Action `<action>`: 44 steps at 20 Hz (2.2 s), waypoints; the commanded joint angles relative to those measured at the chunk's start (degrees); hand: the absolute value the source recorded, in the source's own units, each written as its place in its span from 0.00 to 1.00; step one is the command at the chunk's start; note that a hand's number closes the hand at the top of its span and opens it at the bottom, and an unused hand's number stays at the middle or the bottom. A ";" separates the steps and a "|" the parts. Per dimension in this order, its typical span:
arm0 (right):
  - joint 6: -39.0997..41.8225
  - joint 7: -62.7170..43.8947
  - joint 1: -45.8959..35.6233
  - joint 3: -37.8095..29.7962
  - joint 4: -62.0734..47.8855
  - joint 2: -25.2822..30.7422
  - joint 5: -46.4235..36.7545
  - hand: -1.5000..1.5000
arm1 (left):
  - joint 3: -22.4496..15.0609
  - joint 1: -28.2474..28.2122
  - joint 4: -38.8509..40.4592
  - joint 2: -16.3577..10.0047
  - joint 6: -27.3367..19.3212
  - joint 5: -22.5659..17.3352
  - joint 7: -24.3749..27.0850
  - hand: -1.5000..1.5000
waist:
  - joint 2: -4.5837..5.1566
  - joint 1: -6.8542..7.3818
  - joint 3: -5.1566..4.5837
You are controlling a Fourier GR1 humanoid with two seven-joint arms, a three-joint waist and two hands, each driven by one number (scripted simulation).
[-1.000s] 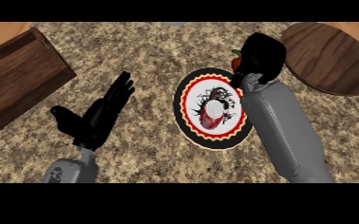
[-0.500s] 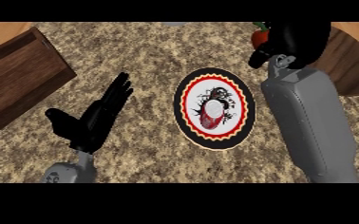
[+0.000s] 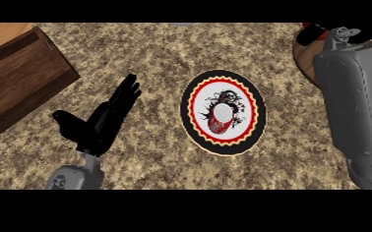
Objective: Pick the bell pepper from the plate and place it in the bowl
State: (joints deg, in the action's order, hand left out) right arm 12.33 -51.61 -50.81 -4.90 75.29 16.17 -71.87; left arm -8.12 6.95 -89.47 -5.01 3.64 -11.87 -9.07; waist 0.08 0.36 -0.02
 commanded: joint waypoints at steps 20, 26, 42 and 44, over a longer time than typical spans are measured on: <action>-23.94 25.05 -4.35 -14.77 -54.08 20.68 1.55 1.00 | -1.47 1.43 -0.27 1.47 1.69 1.32 -0.26 0.50 | 1.65 3.14 0.21; -30.58 28.21 -3.94 -21.95 -59.29 21.06 7.73 0.00 | 0.11 2.70 -0.49 0.94 2.03 0.05 -1.54 0.50 | 1.67 3.26 0.32; -45.35 67.69 -0.59 -41.64 -40.21 8.97 38.36 0.00 | 2.33 -0.25 -0.26 0.38 1.41 -0.38 -0.42 0.50 | -0.39 -0.79 0.15; -46.23 70.00 1.81 -41.11 -34.90 3.59 40.56 0.00 | 3.23 -1.34 -1.92 -0.53 1.07 -0.47 -0.99 0.50 | -0.86 -1.49 0.04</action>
State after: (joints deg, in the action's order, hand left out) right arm -33.31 10.26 -52.55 -44.22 33.30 26.30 -37.56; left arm -6.90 6.47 -90.52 -4.19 4.41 -11.31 -9.84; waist -0.14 0.16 0.16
